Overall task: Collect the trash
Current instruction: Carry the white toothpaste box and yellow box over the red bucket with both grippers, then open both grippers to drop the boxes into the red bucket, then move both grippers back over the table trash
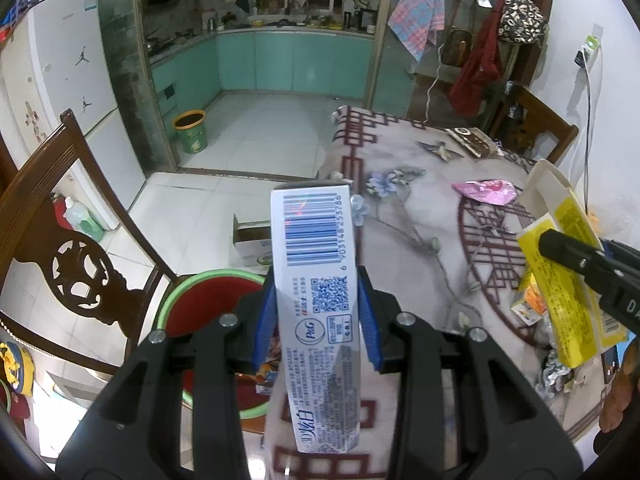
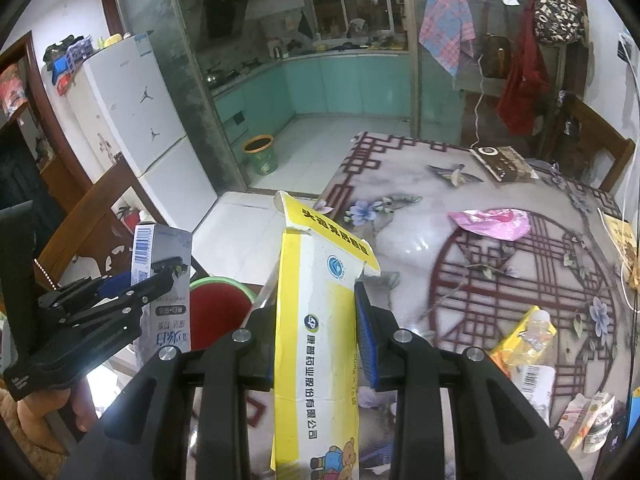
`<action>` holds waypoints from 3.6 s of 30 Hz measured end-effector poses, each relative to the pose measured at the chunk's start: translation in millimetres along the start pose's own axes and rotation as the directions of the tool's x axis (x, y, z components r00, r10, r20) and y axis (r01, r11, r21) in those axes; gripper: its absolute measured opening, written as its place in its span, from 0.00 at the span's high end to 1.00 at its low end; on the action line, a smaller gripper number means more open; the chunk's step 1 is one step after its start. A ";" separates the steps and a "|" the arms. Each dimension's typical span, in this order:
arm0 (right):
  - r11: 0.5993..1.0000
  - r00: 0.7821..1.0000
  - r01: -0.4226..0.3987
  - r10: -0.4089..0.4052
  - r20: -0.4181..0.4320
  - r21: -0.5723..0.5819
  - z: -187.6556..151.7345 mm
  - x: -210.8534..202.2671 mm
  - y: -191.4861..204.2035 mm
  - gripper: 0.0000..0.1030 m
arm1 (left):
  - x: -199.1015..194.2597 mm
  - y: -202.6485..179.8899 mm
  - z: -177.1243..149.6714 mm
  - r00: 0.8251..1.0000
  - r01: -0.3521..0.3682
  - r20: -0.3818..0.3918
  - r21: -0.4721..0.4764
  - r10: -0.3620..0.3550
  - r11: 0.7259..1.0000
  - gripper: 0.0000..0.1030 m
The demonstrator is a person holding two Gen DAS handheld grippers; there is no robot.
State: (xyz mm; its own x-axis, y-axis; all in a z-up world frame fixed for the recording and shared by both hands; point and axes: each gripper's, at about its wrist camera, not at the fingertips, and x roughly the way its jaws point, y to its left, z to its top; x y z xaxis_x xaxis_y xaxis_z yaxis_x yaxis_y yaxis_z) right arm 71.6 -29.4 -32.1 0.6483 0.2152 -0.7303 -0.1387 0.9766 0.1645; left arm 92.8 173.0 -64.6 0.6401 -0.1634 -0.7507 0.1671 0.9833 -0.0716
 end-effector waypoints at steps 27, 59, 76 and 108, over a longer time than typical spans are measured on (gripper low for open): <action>0.984 0.975 -0.164 0.152 -0.163 -0.062 11.7 103.2 113.0 0.71 | 41.0 133.9 -29.1 0.986 -0.127 -0.129 -0.137 0.110 0.982 0.65; 0.977 0.942 -0.204 0.178 -0.284 -0.068 13.8 174.4 150.2 0.51 | 103.3 166.2 -24.3 0.971 -0.119 -0.224 -0.165 0.080 0.979 0.62; 0.990 0.986 -0.118 0.108 -0.125 -0.073 14.4 92.3 104.6 0.45 | 47.7 122.8 -24.0 0.987 -0.107 -0.137 -0.136 0.088 0.985 0.42; 0.947 0.964 0.221 -0.175 -0.201 0.233 -126.7 -73.0 -267.5 0.45 | 57.3 -308.3 -35.7 0.932 0.317 -0.240 0.170 -0.273 0.933 0.42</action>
State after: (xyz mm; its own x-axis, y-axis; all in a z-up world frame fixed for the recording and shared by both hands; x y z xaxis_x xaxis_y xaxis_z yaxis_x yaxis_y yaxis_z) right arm -33.5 -305.6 -106.8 0.4988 0.0372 -0.8659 0.1864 0.9711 0.1490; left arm 51.2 -136.7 -109.0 0.3707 -0.4013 -0.8376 0.4865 0.8521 -0.1929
